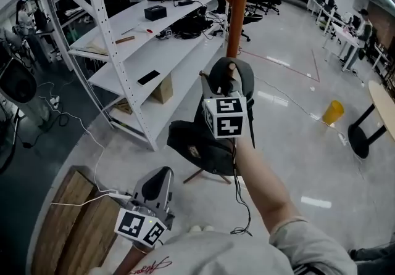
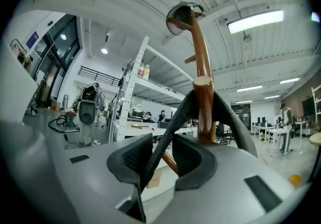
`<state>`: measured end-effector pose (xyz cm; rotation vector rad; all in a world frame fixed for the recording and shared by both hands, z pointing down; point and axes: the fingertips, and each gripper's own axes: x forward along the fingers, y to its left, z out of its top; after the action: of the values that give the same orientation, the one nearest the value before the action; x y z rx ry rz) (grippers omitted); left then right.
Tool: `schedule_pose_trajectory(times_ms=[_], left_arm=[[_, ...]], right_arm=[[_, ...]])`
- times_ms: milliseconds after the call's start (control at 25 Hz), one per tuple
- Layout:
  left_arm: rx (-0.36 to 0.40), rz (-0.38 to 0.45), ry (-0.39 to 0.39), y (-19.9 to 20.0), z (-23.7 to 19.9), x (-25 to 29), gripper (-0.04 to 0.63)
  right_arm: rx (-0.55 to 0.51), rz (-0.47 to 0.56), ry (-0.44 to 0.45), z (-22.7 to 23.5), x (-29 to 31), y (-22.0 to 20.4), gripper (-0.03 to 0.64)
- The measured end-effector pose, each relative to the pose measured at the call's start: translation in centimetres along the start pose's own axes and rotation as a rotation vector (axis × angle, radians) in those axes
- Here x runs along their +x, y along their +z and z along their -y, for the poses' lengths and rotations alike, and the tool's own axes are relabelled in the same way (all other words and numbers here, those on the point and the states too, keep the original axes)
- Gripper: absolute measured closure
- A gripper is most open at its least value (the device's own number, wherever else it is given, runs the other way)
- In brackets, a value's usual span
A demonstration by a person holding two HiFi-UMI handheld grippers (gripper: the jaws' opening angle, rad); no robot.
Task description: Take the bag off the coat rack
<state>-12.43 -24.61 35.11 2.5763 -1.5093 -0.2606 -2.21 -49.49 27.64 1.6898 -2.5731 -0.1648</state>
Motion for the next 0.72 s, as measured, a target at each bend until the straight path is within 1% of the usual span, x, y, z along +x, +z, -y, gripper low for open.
schedule_pose_trajectory(times_ms=[120,280,480,720], left_arm=[[0.004,0.003,0.013,0.2,-0.3,-0.3,0.568],[0.007,0.007,0.034,0.2,-0.8,-0.8,0.568],[0.013,0.008,0.065,0.5,-1.4,-1.7,0.568],[0.022,0.006,0.088,0.8,-2.0,-2.3,0.568]], right_arm=[[-0.03,0.02,-0.027,0.2,0.1,0.1,0.522],[-0.03,0.049,-0.041,0.3,0.1,0.1,0.554],[-0.044,0.094,-0.066,0.2,-0.2,1.6,0.568],[-0.032,0.111,-0.059,0.4,0.1,2.8,0.574]])
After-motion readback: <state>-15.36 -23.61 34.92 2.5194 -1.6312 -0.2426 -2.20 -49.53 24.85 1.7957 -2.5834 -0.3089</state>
